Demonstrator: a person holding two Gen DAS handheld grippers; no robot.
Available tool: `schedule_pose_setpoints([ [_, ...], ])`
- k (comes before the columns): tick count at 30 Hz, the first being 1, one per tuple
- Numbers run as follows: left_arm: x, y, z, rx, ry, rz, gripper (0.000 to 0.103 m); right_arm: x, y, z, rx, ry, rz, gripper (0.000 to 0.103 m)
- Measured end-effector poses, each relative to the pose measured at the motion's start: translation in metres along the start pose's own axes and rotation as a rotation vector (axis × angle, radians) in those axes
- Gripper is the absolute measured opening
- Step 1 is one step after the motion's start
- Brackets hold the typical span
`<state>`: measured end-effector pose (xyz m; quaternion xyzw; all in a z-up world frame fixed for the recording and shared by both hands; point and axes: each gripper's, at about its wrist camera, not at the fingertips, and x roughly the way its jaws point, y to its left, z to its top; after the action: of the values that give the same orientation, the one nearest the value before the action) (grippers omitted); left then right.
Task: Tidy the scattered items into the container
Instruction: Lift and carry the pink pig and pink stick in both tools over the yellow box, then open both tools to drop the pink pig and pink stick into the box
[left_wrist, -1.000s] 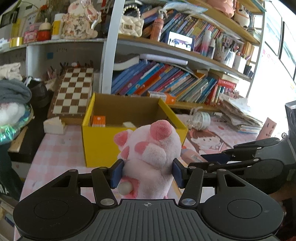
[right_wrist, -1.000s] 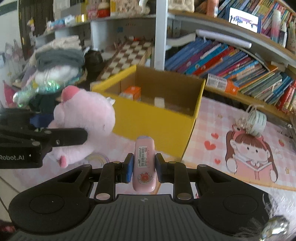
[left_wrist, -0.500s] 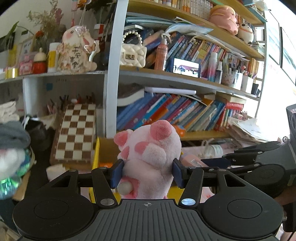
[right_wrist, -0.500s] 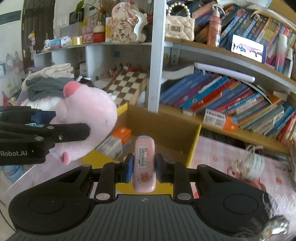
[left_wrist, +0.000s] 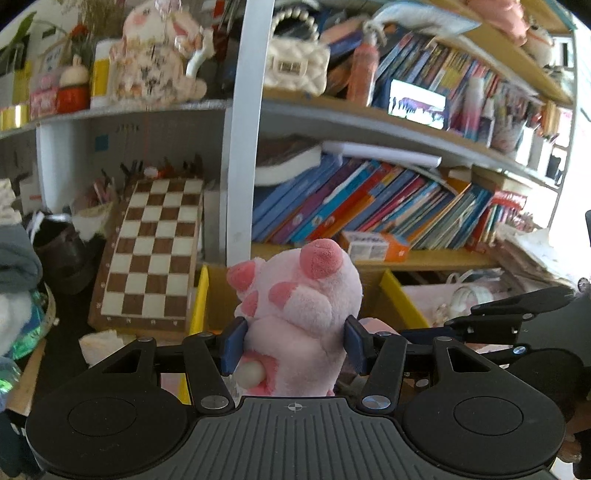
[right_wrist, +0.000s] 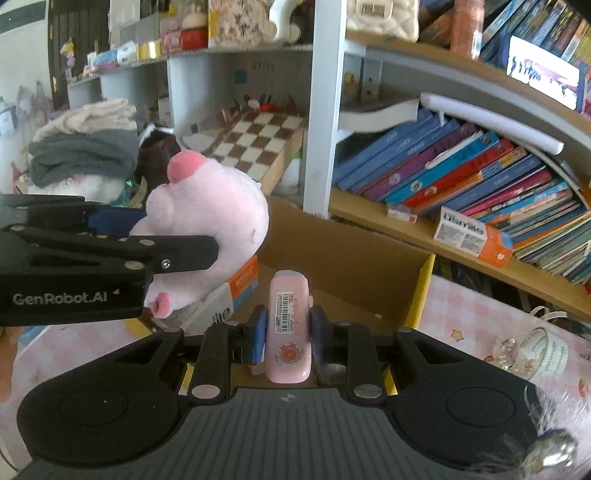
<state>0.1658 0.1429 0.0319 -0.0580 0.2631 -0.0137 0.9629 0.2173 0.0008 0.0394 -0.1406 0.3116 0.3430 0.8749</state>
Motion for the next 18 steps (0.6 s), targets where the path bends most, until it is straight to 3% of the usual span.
schedule_pose_setpoints([
  [10, 0.034, 0.001, -0.017, 0.012, 0.11, -0.002, 0.055, 0.038, -0.003, -0.016, -0.036, 0.116, 0.043, 0.024],
  [18, 0.041, 0.004, -0.022, -0.004, 0.159, -0.001, 0.059, 0.041, -0.007, -0.02, -0.002, 0.13, 0.067, 0.024],
])
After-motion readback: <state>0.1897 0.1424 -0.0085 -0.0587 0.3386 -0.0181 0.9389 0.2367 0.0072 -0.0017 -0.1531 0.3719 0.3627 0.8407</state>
